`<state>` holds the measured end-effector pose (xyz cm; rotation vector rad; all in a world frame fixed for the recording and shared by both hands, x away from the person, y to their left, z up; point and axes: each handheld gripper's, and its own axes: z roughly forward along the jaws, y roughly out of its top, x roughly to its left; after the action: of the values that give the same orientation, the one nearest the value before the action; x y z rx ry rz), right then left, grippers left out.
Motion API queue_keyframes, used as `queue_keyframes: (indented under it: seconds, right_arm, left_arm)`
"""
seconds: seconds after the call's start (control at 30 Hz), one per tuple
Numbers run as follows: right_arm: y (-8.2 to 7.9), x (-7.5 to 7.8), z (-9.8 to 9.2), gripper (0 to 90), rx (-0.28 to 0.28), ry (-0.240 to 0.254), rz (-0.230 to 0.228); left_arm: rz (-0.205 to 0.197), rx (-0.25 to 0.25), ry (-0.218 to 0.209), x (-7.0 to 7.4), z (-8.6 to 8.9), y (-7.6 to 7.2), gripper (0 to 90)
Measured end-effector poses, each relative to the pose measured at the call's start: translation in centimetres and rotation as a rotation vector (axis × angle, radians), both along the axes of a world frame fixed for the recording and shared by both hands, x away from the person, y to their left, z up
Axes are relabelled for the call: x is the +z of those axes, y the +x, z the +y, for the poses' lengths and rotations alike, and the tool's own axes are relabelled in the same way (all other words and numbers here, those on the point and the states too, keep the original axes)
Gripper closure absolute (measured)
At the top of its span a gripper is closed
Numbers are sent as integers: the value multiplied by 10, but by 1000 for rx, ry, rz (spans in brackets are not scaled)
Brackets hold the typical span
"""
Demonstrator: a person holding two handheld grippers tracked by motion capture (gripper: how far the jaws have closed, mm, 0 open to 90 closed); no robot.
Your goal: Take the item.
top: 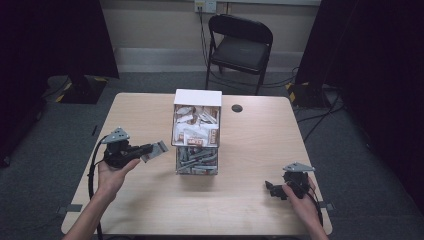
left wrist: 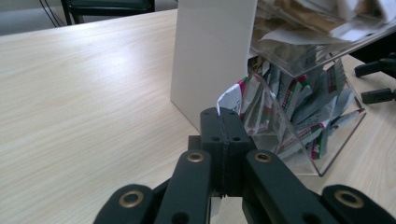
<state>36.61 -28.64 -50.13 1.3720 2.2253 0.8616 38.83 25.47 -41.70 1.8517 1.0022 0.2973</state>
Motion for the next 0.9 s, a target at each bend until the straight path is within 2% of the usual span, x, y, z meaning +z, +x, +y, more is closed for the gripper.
queue_keyframes:
  seconds: [0.07, 0.17, 0.27, 0.4, 0.47, 0.57, 0.63, 0.67, 0.77, 0.9]
  right_arm:
    - [0, 0, 0, 0, 0, 0, 0]
    - [0, 0, 0, 0, 0, 0, 0]
    - [0, 0, 0, 0, 0, 0, 0]
    - [0, 0, 0, 0, 0, 0, 0]
    - [0, 0, 0, 0, 0, 0, 0]
    - [0, 0, 0, 0, 0, 0, 0]
    - [0, 0, 0, 0, 0, 0, 0]
    - [0, 0, 0, 0, 0, 0, 0]
    - [0, 0, 0, 0, 0, 0, 0]
    - [0, 0, 0, 0, 0, 0, 0]
  left_arm:
    - [4, 2, -9, -4, -1, 2, 900]
    - [14, 6, -1, -11, -4, 4, 900]
    - [21, -12, 33, -18, -8, 6, 900]
    - [39, -5, 18, -24, -11, 9, 900]
    - [48, -8, 32, -28, -15, 11, 900]
    - [52, -7, 30, -36, -20, 11, 900]
    - [74, -16, 24, -40, -22, 13, 900]
    - [73, -16, 41, -41, -24, 13, 900]
    - [87, -20, 21, -44, -24, 14, 900]
    - [108, -15, 62, -52, -28, 16, 900]
